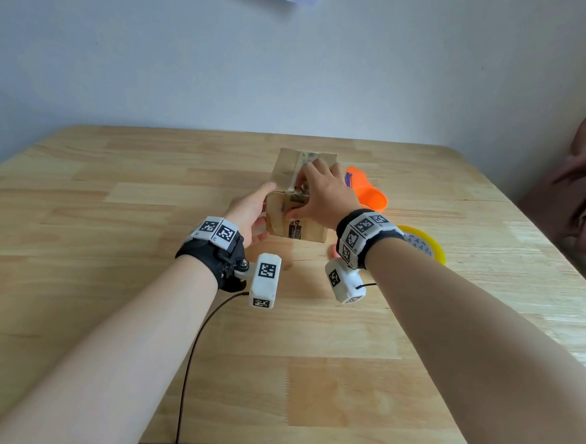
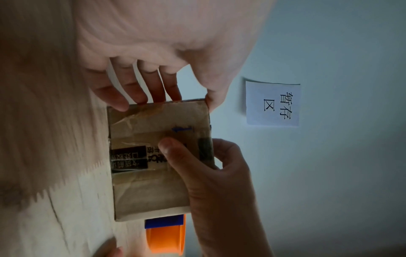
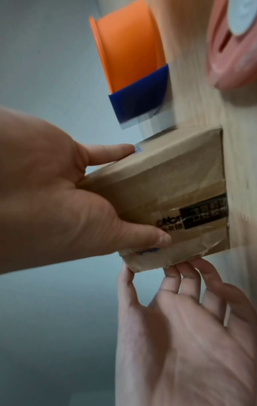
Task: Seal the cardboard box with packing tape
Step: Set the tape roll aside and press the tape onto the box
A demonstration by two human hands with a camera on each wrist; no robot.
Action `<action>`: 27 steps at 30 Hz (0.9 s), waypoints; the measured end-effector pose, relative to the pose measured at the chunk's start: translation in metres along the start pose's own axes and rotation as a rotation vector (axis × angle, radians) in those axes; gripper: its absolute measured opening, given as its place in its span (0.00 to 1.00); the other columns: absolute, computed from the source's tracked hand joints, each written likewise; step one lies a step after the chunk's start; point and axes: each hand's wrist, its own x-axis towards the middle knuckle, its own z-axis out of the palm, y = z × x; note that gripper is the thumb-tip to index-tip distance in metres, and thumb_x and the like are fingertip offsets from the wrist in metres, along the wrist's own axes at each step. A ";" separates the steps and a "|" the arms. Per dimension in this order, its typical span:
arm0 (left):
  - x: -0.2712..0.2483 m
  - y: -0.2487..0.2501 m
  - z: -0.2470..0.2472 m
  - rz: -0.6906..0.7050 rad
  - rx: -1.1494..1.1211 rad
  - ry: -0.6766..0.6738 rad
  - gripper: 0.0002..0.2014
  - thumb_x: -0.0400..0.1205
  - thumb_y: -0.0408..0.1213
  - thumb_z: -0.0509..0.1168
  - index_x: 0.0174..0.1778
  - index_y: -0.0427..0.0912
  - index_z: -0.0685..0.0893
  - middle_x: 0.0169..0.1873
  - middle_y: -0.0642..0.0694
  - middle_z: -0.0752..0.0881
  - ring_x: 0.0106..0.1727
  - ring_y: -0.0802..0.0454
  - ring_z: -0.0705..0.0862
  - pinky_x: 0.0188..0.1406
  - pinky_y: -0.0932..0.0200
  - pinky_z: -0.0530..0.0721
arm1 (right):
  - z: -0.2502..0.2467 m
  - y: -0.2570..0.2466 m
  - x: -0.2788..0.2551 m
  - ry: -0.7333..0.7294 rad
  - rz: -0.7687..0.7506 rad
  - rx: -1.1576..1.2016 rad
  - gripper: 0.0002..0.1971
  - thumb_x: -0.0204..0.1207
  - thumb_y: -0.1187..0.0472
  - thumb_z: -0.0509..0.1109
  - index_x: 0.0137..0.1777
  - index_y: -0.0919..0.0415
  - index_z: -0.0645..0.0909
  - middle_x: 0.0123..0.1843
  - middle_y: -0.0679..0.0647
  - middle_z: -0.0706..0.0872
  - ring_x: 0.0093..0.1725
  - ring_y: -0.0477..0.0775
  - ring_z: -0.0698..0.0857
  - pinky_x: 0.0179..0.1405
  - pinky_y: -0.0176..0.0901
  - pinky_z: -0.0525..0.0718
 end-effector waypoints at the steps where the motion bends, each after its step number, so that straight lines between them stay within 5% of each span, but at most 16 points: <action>1: -0.001 0.000 0.001 0.001 0.001 0.002 0.18 0.79 0.58 0.71 0.55 0.48 0.85 0.48 0.50 0.87 0.51 0.49 0.85 0.49 0.51 0.83 | 0.000 0.000 0.000 -0.002 0.004 0.005 0.32 0.59 0.39 0.86 0.56 0.52 0.77 0.62 0.49 0.77 0.64 0.57 0.70 0.49 0.56 0.84; 6: 0.002 -0.002 0.001 0.008 0.018 0.012 0.23 0.77 0.59 0.71 0.60 0.47 0.89 0.53 0.48 0.91 0.53 0.50 0.86 0.57 0.49 0.86 | 0.001 -0.003 0.002 0.057 0.061 0.093 0.26 0.70 0.29 0.73 0.49 0.52 0.76 0.57 0.47 0.78 0.59 0.51 0.66 0.47 0.49 0.76; 10: 0.003 -0.003 0.003 -0.004 0.010 0.030 0.18 0.78 0.59 0.71 0.53 0.49 0.86 0.48 0.50 0.88 0.51 0.50 0.84 0.61 0.47 0.85 | 0.002 -0.001 -0.002 0.028 0.002 0.009 0.32 0.60 0.37 0.85 0.54 0.54 0.76 0.60 0.49 0.78 0.61 0.57 0.71 0.46 0.54 0.83; 14: 0.004 -0.004 0.002 0.009 0.013 0.038 0.20 0.77 0.60 0.72 0.55 0.49 0.86 0.49 0.49 0.89 0.50 0.51 0.85 0.58 0.48 0.86 | -0.002 0.000 -0.002 -0.022 -0.008 -0.017 0.35 0.55 0.44 0.90 0.56 0.52 0.73 0.60 0.46 0.75 0.58 0.52 0.64 0.39 0.51 0.79; 19: 0.002 -0.005 0.002 0.001 -0.004 0.053 0.22 0.76 0.61 0.73 0.56 0.48 0.87 0.53 0.50 0.91 0.50 0.51 0.86 0.59 0.48 0.86 | -0.010 0.018 -0.003 -0.127 -0.036 0.125 0.29 0.61 0.55 0.89 0.61 0.54 0.81 0.64 0.47 0.77 0.61 0.54 0.67 0.64 0.52 0.77; 24: -0.002 -0.005 -0.001 -0.058 -0.064 0.014 0.26 0.73 0.65 0.75 0.57 0.48 0.88 0.56 0.49 0.91 0.50 0.50 0.86 0.53 0.51 0.87 | -0.018 0.022 -0.004 -0.161 0.002 0.310 0.27 0.70 0.69 0.82 0.69 0.55 0.84 0.74 0.51 0.83 0.71 0.54 0.80 0.75 0.50 0.78; 27: -0.005 -0.003 0.003 -0.037 -0.110 0.068 0.24 0.78 0.64 0.71 0.51 0.45 0.82 0.52 0.46 0.86 0.48 0.49 0.86 0.56 0.46 0.91 | -0.034 0.023 -0.012 -0.069 0.053 0.389 0.22 0.78 0.59 0.76 0.71 0.45 0.84 0.69 0.45 0.86 0.55 0.45 0.88 0.50 0.32 0.85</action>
